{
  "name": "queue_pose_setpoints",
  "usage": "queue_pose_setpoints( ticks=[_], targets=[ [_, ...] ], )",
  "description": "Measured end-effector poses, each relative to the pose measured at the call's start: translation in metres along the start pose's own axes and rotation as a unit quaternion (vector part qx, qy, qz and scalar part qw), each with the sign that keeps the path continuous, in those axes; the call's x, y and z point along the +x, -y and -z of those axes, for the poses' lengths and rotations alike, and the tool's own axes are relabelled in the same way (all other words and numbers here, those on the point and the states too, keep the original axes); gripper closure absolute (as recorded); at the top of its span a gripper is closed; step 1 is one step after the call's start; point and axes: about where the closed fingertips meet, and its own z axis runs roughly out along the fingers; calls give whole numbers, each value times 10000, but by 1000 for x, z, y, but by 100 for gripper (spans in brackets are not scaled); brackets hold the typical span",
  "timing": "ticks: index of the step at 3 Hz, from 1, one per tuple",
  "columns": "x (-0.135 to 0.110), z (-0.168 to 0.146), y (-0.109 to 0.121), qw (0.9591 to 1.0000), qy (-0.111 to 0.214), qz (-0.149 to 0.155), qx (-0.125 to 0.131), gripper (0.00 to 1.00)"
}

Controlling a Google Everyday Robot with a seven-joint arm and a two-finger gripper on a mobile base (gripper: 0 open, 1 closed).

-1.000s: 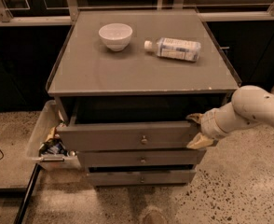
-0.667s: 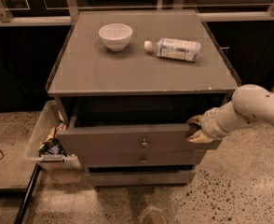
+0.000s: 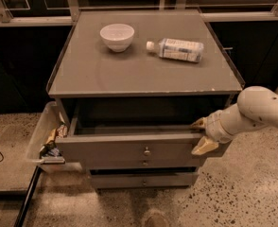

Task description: Open top drawer

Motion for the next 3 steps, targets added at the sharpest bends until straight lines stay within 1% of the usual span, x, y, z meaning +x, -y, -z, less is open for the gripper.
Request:
queue_pose_setpoints(
  ticks=[1,2,3],
  targets=[
    [0,-3,2,10000,14,-29,-44,0],
    [6,-2,-17,9994,243,-93,-208,19],
    [11,5,-38,9988,396,-162,-239,42]
  ],
)
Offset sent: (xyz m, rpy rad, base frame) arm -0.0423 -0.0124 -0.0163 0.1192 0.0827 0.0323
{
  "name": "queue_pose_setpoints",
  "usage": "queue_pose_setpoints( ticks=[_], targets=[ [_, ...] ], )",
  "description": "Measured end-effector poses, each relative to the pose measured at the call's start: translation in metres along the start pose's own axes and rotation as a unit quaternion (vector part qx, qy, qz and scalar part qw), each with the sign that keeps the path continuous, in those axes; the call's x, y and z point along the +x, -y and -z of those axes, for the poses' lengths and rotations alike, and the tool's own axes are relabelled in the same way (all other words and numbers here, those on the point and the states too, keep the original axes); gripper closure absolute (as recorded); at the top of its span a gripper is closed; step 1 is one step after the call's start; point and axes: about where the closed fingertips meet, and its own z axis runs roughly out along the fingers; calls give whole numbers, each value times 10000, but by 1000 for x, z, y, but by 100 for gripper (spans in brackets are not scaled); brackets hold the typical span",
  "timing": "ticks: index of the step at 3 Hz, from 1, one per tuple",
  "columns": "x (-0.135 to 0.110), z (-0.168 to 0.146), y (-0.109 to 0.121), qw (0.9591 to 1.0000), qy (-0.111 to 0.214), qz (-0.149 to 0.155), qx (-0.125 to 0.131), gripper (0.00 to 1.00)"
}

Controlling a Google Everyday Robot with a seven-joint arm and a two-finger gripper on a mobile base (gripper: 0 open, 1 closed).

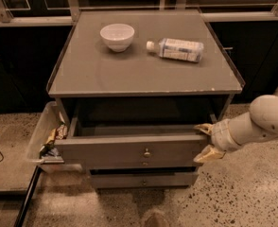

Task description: Open top drawer

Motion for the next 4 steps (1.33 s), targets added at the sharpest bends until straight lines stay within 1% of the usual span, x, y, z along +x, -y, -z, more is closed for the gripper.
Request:
queue_pose_setpoints(
  ticks=[2,3,4],
  targets=[
    [-5,7,3,10000,3,0,1,88],
    [-16,13,-3,9999,93,82,60,84],
    [-16,13,-3,9999,94,83,60,61]
  ],
)
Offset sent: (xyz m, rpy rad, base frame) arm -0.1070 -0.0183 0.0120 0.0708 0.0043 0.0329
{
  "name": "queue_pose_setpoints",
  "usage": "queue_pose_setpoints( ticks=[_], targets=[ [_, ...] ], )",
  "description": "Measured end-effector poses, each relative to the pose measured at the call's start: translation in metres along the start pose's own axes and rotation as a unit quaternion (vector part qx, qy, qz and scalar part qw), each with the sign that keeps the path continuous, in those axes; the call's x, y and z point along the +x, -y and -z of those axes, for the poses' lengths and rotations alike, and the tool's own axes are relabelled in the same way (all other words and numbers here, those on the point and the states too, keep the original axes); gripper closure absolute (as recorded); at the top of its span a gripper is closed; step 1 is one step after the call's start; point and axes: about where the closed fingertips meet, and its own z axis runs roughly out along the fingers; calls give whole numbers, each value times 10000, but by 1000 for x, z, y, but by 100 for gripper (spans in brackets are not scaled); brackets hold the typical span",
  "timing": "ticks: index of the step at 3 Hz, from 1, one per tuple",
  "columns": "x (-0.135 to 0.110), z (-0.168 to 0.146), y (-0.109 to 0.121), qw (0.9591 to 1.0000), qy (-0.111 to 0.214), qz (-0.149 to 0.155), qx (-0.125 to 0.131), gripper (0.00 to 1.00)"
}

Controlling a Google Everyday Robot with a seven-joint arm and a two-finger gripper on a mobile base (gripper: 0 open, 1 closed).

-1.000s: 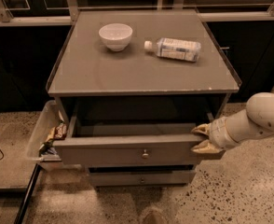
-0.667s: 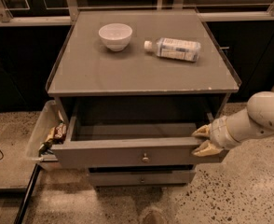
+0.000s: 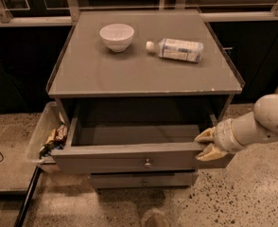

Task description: Open top drawer

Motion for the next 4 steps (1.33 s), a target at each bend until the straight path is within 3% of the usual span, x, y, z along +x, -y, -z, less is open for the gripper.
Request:
queue_pose_setpoints(
  ticks=[2,3,4],
  targets=[
    [3,-4,-4,9998,157,23,-95,15],
    [12,-10,-26,9990,376,-64,-227,18],
    [13,-8,-33,9986,455,-106,-252,41]
  ],
)
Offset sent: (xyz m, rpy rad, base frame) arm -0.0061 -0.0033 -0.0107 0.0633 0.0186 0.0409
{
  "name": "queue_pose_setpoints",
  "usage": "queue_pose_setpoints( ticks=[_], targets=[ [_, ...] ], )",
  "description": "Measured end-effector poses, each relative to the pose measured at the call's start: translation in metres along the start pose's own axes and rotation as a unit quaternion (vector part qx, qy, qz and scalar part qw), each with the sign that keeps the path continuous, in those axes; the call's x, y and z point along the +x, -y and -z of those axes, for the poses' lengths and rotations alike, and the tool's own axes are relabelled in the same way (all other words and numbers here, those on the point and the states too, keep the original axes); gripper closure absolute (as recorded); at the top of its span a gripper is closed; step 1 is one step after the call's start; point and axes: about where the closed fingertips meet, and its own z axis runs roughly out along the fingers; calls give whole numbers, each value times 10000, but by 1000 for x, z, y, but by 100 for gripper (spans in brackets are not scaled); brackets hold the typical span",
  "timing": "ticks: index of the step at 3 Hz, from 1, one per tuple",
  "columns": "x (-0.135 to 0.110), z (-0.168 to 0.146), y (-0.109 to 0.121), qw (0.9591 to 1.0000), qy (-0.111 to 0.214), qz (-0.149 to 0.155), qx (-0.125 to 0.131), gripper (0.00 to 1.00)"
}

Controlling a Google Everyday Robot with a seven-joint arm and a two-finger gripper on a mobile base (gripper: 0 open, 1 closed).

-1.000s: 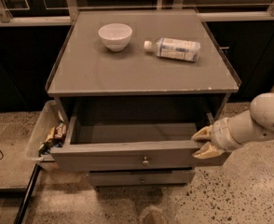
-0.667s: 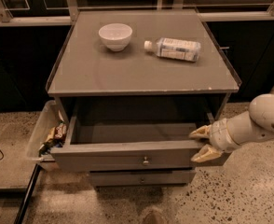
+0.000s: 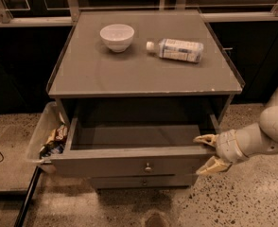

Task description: Open top drawer

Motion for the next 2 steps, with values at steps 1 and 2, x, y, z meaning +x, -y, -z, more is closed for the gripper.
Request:
queue_pose_setpoints(
  ticks=[1,2],
  targets=[
    [-3,2,-6,10000,62,3,-19,64],
    [-4,3,-6,10000,61,3,-19,88]
  ],
)
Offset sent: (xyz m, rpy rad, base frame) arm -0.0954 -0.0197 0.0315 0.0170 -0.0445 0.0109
